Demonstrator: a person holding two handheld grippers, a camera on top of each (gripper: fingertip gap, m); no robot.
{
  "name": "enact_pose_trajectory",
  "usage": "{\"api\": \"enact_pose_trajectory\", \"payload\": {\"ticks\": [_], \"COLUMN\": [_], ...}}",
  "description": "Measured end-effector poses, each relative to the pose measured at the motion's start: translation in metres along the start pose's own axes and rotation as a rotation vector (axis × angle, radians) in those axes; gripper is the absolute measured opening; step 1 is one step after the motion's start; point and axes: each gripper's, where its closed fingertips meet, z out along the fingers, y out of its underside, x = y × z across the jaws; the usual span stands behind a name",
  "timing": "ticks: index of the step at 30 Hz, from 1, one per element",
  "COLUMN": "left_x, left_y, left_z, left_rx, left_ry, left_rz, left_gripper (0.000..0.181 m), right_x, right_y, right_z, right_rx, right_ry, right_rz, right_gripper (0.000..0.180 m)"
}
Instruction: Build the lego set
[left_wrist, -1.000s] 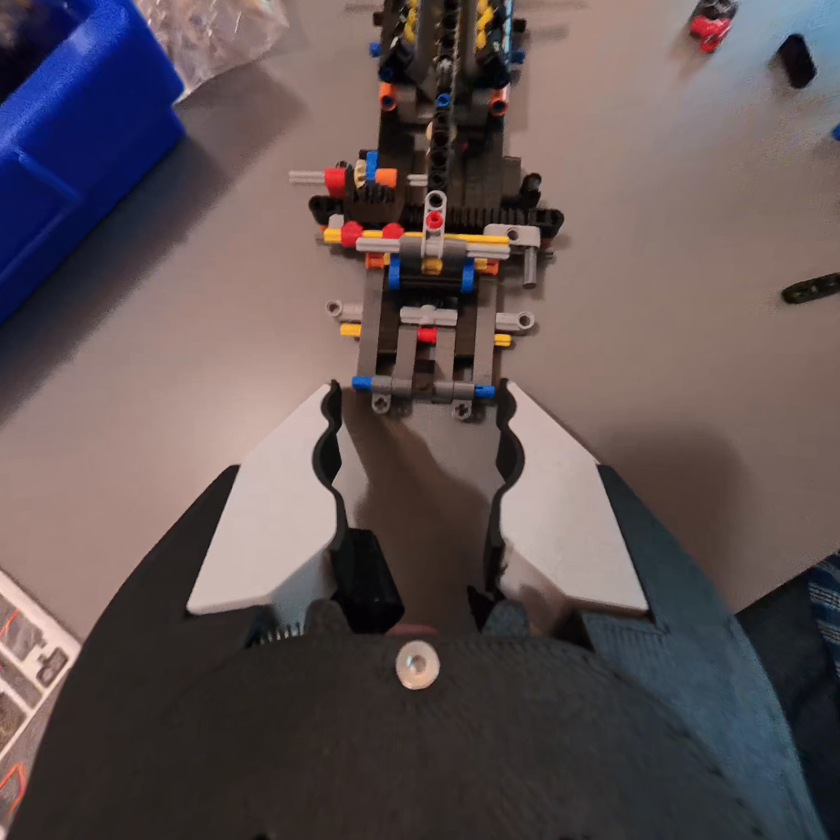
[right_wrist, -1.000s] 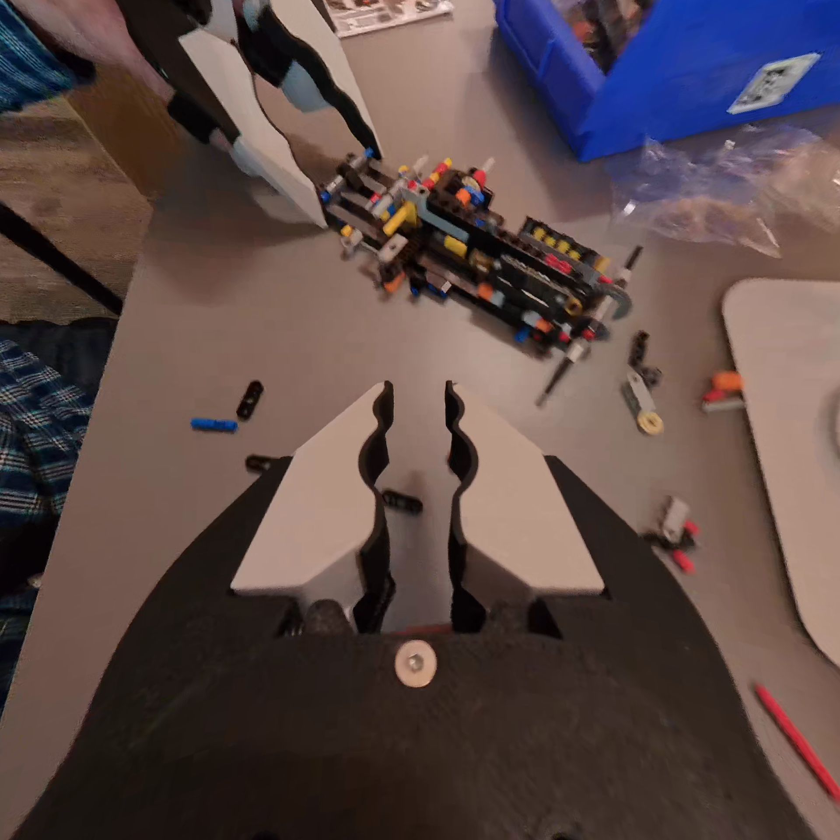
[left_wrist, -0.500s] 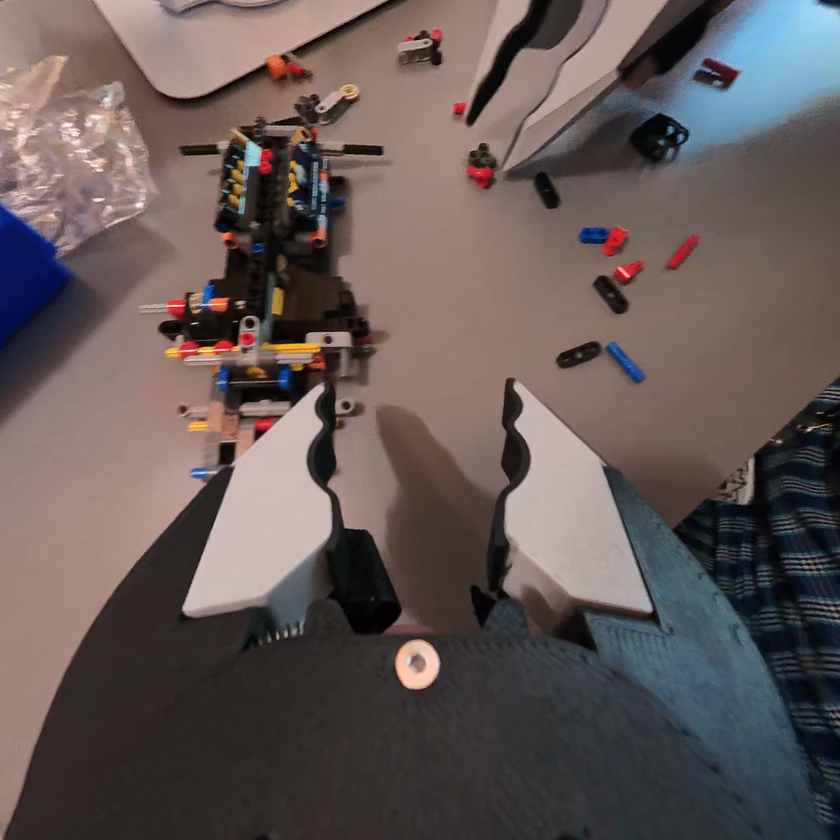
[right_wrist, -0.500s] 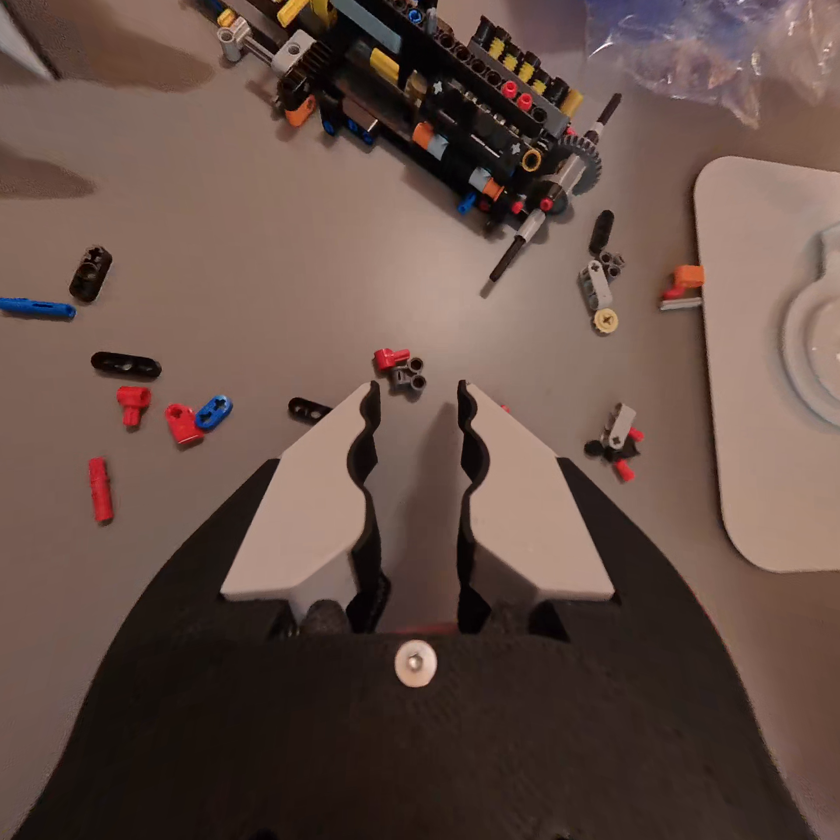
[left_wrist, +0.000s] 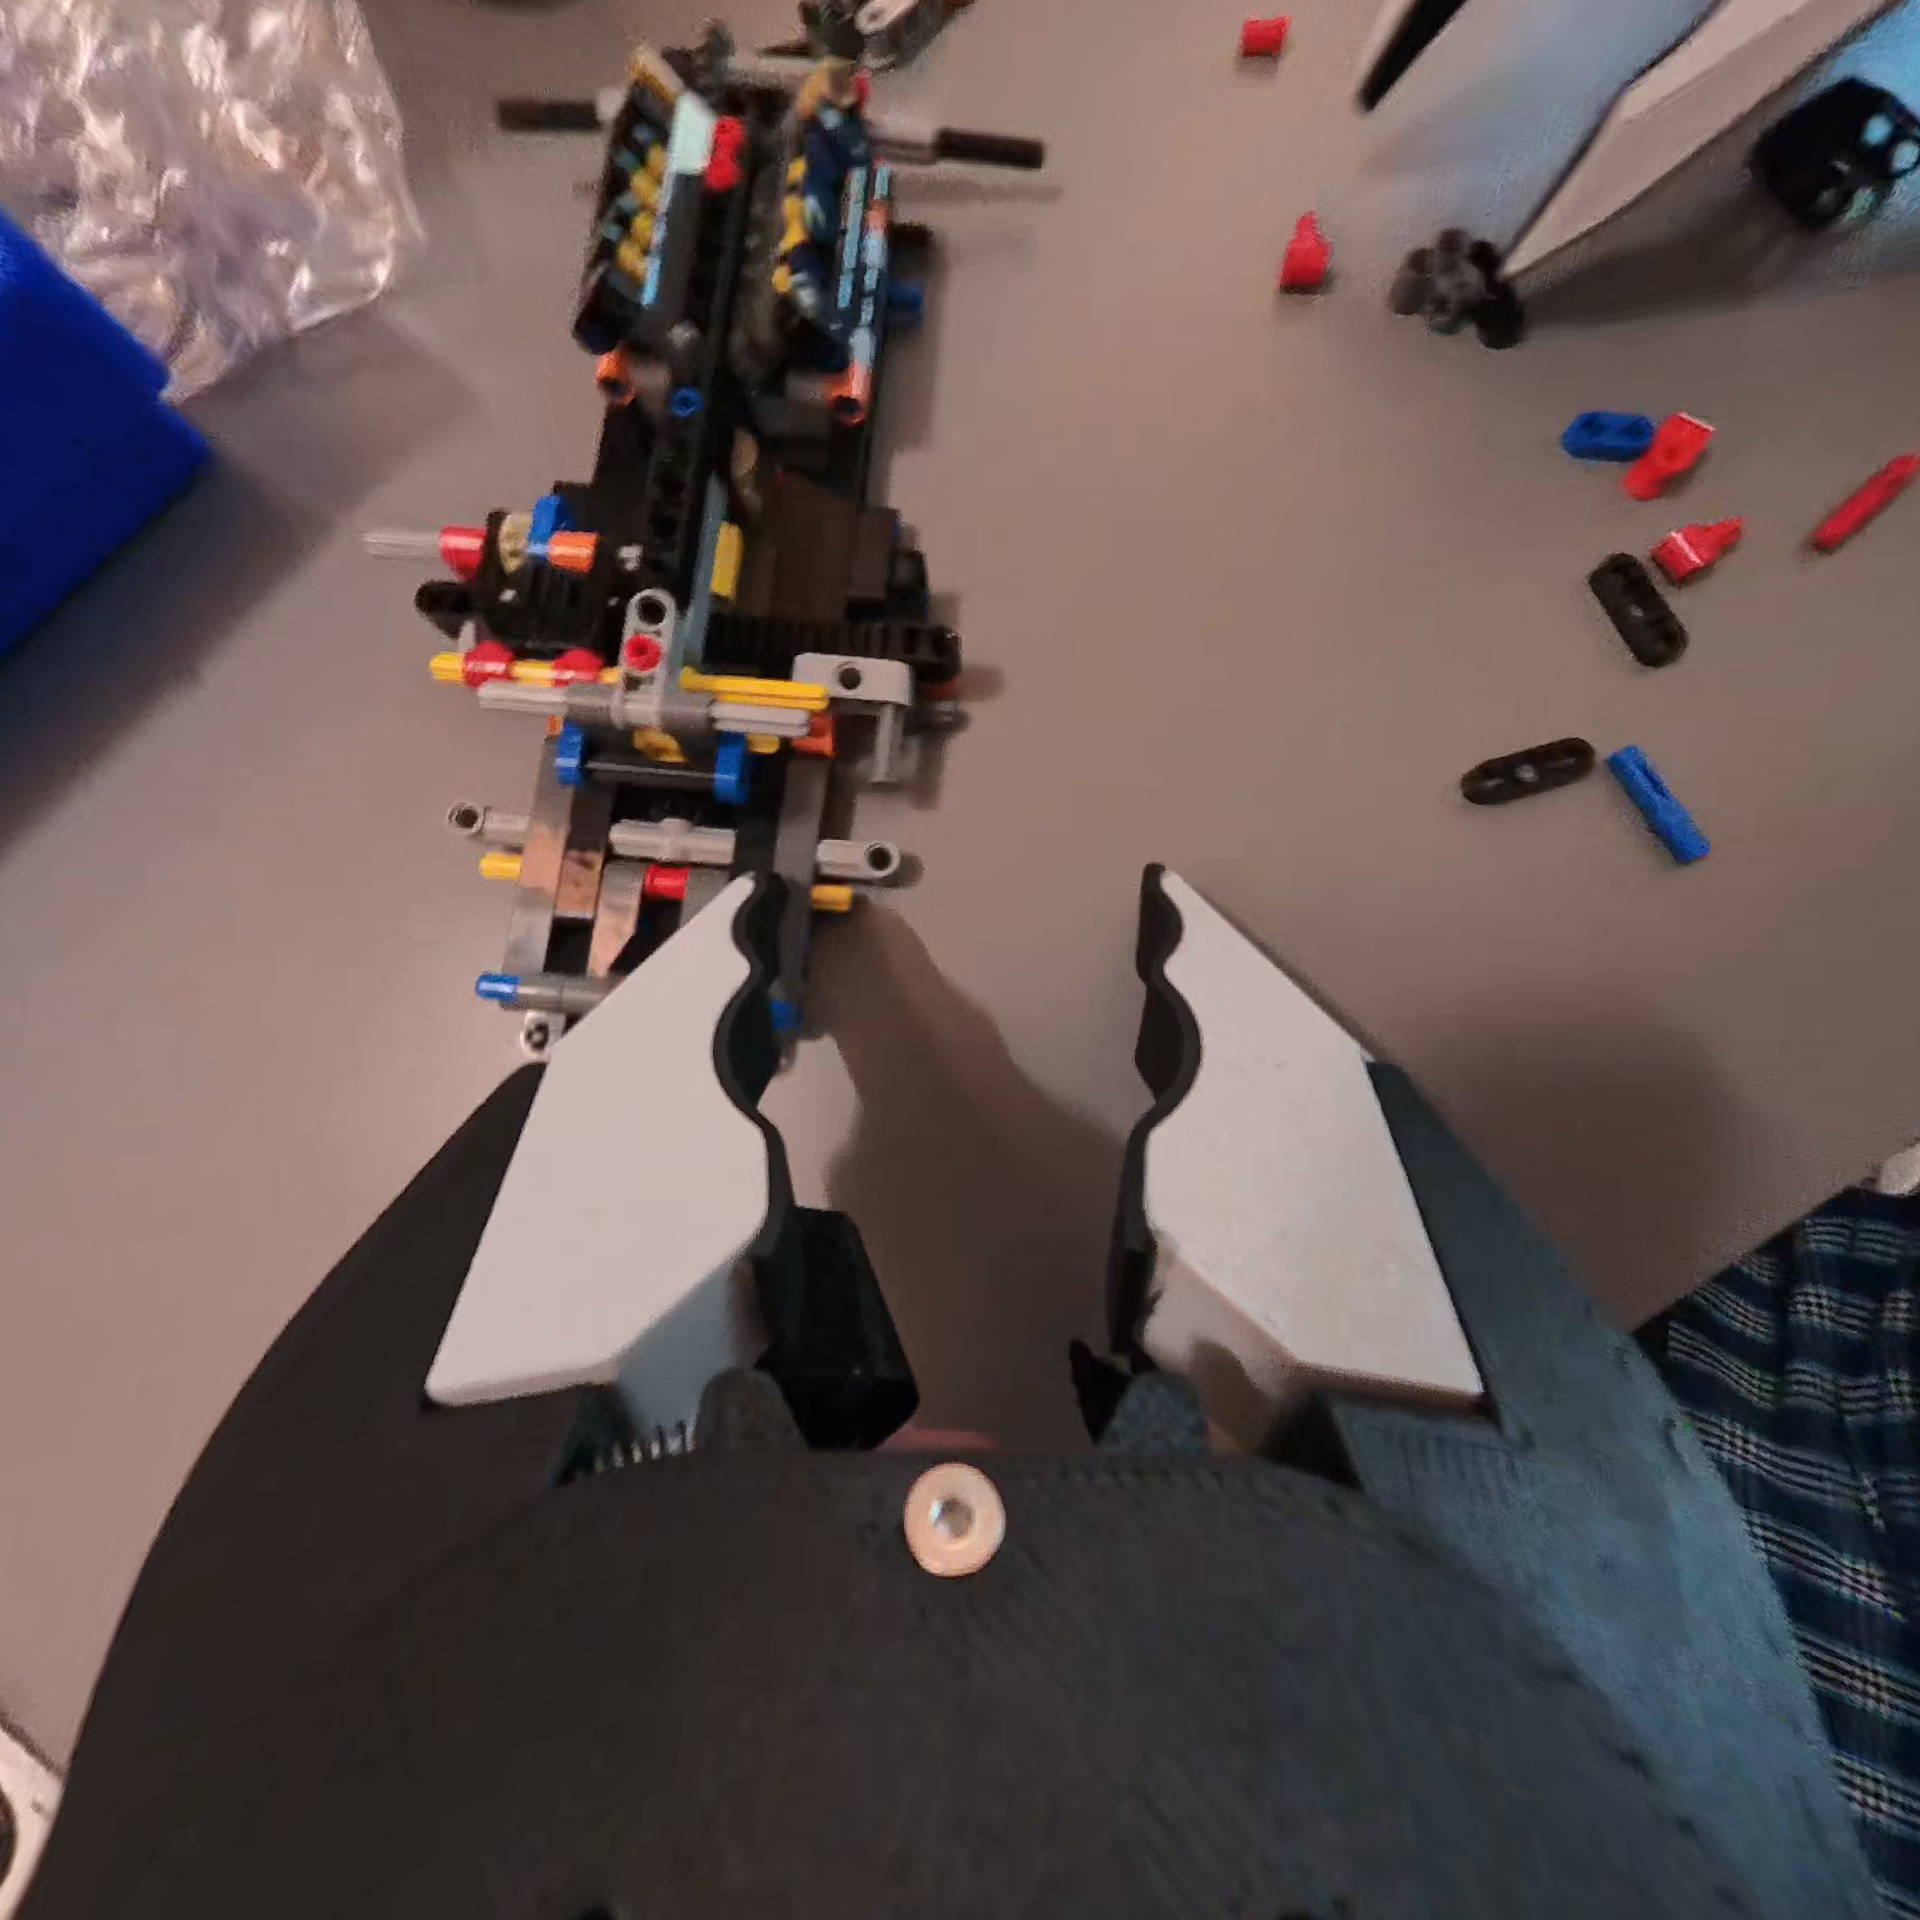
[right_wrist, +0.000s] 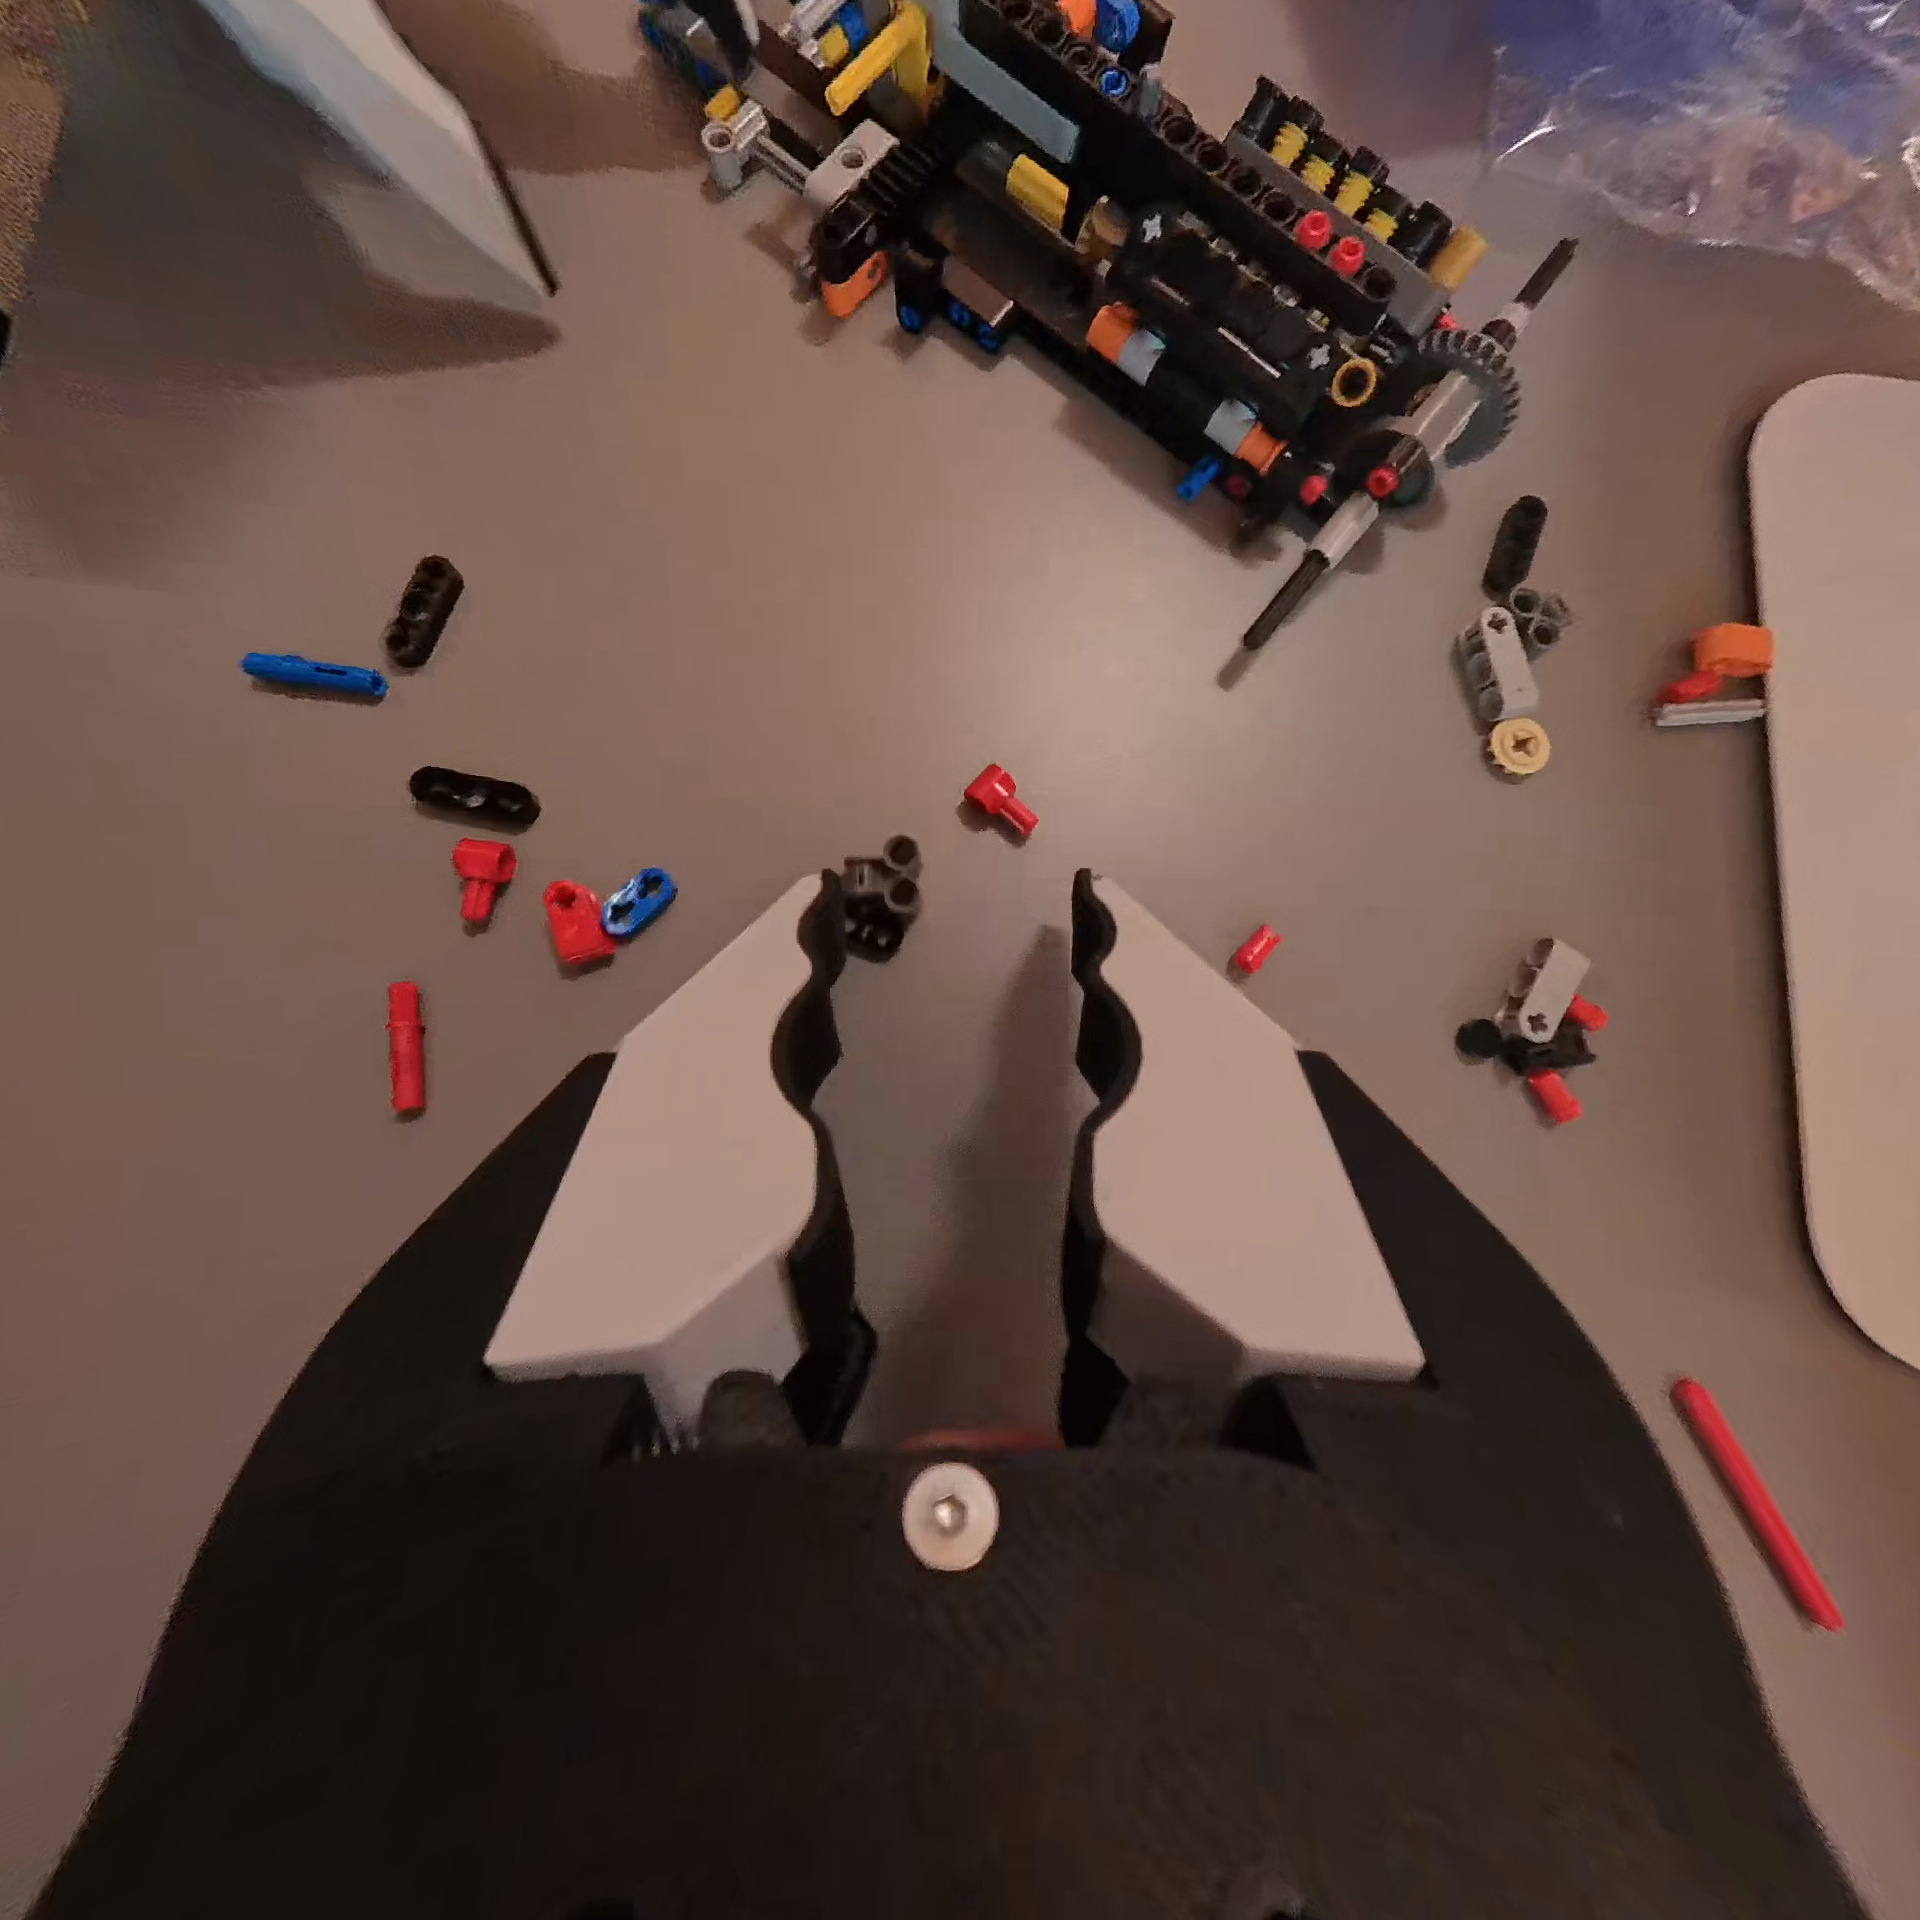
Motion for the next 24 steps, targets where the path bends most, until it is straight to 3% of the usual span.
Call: {"api": "enact_pose_trajectory", "payload": {"ticks": [9,15,18,24], "left_x": [-0.03,0.005,0.027,0.058], "left_y": [0.002,-0.015,-0.024,-0.036], "left_z": [-0.008,-0.011,-0.009,-0.005], "left_rx": [-0.012,0.047,0.07,0.104], "left_ry": [-0.068,-0.016,0.025,0.098], "left_rz": [-0.029,0.026,0.05,0.066], "left_gripper": [0.089,0.087,0.086,0.079], "right_x": [-0.006,-0.034,-0.037,-0.038], "right_y": [0.034,0.065,0.064,0.049], "right_z": [-0.062,-0.053,-0.048,-0.046], "right_rx": [-0.011,-0.152,-0.123,-0.078], "right_ry": [0.007,-0.017,-0.025,-0.033], "right_rz": [0.069,0.04,0.062,0.002], "right_gripper": [0.04,0.035,0.006,0.005]}}
